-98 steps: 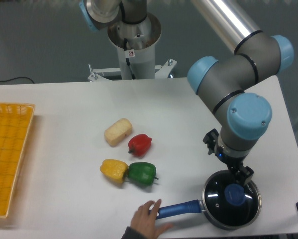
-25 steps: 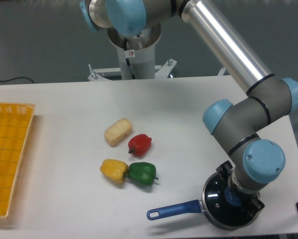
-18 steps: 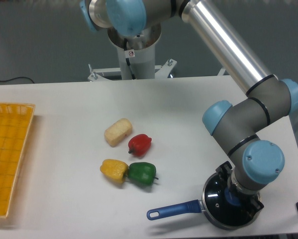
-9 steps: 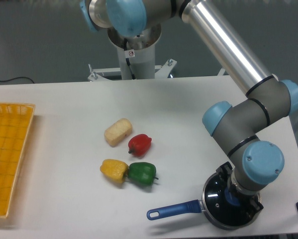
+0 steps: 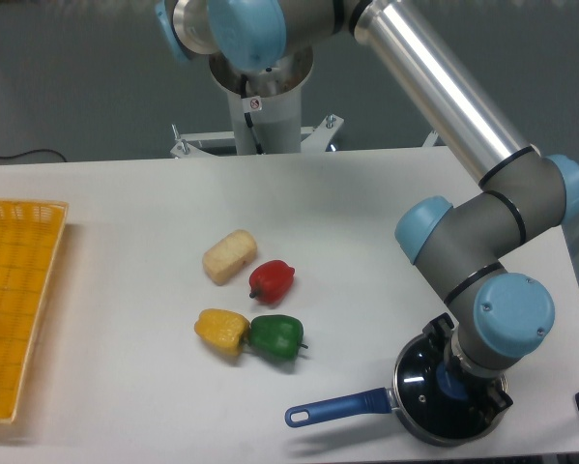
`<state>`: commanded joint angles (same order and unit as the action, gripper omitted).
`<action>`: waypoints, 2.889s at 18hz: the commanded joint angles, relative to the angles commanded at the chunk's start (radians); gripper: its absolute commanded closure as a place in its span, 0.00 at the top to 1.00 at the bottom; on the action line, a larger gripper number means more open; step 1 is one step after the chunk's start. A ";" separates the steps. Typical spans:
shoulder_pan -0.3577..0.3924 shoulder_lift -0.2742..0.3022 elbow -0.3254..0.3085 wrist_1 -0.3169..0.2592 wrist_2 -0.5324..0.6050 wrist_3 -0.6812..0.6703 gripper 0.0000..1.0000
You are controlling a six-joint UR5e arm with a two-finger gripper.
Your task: Open the lid
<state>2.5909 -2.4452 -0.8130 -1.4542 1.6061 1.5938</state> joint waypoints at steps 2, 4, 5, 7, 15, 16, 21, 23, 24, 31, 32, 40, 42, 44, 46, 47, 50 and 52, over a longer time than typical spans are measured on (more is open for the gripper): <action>0.000 0.000 0.000 0.000 0.000 0.000 0.89; 0.000 0.000 0.000 0.002 0.000 0.000 0.83; 0.000 0.000 0.000 0.000 0.000 0.000 0.78; 0.000 0.000 0.000 0.002 0.000 0.000 0.76; 0.000 0.000 -0.002 0.003 0.000 -0.002 0.69; 0.000 0.000 -0.003 0.003 0.000 -0.003 0.67; 0.000 0.002 -0.008 0.006 -0.002 -0.005 0.60; 0.000 0.003 -0.008 0.006 -0.002 -0.005 0.60; 0.002 0.003 -0.009 0.008 -0.002 -0.005 0.59; 0.003 0.011 -0.031 0.028 -0.002 -0.008 0.54; 0.006 0.012 -0.031 0.028 -0.002 -0.006 0.54; 0.015 0.040 -0.057 0.028 -0.003 -0.002 0.54; 0.015 0.057 -0.078 0.028 -0.003 0.000 0.53; 0.021 0.077 -0.101 0.028 -0.005 0.000 0.53; 0.021 0.097 -0.127 0.031 -0.005 0.006 0.52; 0.023 0.107 -0.135 0.029 -0.005 0.017 0.52; 0.028 0.132 -0.158 0.028 -0.005 0.037 0.52; 0.029 0.147 -0.175 0.028 -0.003 0.038 0.52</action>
<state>2.6200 -2.2980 -0.9878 -1.4266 1.6030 1.6321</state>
